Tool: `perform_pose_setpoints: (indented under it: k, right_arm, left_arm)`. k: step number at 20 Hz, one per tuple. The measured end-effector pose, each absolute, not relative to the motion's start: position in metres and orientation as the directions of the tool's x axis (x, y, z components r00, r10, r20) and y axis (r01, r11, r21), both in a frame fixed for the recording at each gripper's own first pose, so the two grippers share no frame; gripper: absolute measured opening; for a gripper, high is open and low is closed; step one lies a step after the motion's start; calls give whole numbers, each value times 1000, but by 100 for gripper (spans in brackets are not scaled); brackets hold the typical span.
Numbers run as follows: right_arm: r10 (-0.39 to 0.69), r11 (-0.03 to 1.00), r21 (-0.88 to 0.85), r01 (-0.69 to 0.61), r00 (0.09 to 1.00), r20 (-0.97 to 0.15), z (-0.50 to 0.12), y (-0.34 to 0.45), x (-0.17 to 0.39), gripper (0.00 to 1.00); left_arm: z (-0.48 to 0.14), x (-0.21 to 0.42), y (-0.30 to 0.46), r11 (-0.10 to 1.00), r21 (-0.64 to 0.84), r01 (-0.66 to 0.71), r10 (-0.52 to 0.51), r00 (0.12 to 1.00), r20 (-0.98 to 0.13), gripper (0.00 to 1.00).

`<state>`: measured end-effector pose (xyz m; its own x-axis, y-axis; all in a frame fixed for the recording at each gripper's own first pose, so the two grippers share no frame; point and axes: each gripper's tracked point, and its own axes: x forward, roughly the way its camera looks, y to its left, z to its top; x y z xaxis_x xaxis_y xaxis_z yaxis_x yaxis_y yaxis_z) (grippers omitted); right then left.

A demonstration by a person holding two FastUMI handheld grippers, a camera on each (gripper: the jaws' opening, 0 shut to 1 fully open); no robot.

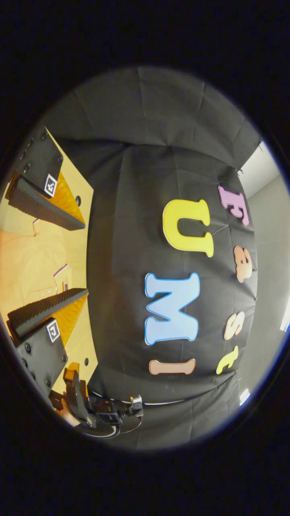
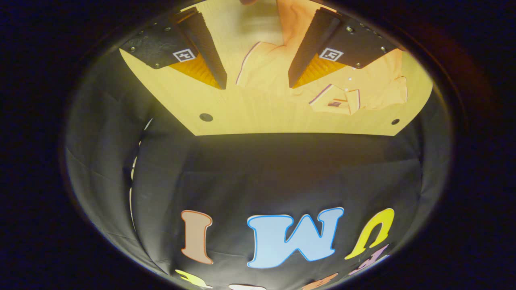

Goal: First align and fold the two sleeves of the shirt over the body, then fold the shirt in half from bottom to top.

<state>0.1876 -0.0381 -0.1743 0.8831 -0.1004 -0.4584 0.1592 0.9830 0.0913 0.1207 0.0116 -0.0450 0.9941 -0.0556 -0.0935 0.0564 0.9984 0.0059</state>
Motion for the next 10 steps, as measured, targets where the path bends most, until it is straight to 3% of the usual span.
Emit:
perform_pose_setpoints:
  k: [10]
  right_arm:
    - [-94,975,98,198,773,-627,-261,-55,236,96]
  left_arm:
    - [-61,125,26,1000,6,-8,9,991,-136,94]
